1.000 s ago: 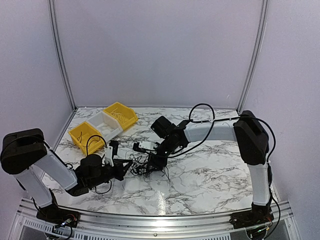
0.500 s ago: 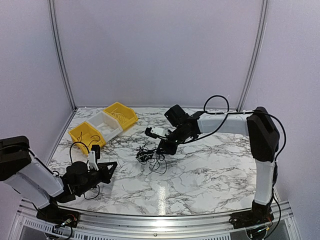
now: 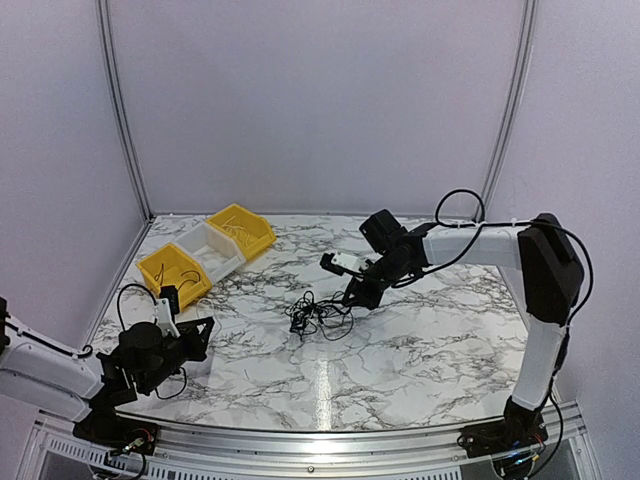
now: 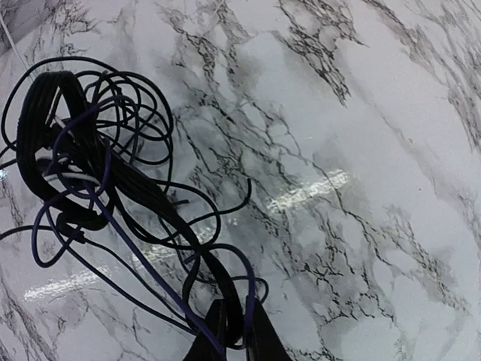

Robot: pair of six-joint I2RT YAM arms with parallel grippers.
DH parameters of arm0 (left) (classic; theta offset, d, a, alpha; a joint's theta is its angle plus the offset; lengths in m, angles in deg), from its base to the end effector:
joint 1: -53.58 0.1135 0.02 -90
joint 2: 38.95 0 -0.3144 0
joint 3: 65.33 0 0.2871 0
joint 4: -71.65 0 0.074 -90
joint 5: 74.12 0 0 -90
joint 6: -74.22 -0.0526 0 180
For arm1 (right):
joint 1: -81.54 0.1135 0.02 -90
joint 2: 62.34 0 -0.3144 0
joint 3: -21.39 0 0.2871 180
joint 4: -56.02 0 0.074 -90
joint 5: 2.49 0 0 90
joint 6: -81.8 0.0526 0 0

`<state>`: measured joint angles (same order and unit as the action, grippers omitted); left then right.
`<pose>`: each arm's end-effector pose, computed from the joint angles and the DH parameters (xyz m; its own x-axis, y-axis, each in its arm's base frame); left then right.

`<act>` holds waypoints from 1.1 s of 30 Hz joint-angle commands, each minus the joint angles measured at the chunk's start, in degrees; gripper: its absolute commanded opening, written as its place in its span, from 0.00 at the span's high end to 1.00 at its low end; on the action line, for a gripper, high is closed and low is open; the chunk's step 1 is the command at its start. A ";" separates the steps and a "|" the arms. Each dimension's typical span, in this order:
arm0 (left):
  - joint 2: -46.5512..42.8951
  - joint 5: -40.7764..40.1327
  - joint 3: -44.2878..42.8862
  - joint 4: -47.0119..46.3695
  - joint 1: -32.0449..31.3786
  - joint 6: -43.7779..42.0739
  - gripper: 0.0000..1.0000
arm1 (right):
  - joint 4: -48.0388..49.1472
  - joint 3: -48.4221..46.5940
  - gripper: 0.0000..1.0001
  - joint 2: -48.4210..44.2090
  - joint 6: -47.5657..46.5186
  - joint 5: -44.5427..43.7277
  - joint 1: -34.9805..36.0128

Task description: Untangle the cables

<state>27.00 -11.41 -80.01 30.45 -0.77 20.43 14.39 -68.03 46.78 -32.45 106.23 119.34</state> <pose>0.1306 -0.1406 0.1555 -0.3534 -0.4080 -0.8418 0.3102 0.7978 -0.5170 0.3473 0.2908 0.2051 -0.3437 -0.7589 -0.5531 -0.9249 0.3754 0.0597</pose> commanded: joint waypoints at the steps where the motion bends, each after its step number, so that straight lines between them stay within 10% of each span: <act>1: -7.20 -9.99 1.06 16.82 0.21 2.61 1.00 | -0.36 1.28 0.88 -2.94 0.35 -6.54 -5.89; 20: -37.83 -20.77 -0.68 49.94 0.21 9.14 1.00 | 0.05 3.86 0.86 -3.42 -4.87 -9.56 -21.01; 33: -10.85 -1.05 -29.74 45.98 1.31 -10.30 1.00 | -8.14 3.27 0.11 -18.93 -6.39 5.02 -19.78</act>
<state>8.75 -18.60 -102.19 75.41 -0.57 16.89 8.51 -63.16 34.62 -38.42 106.21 99.08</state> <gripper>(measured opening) 0.009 0.856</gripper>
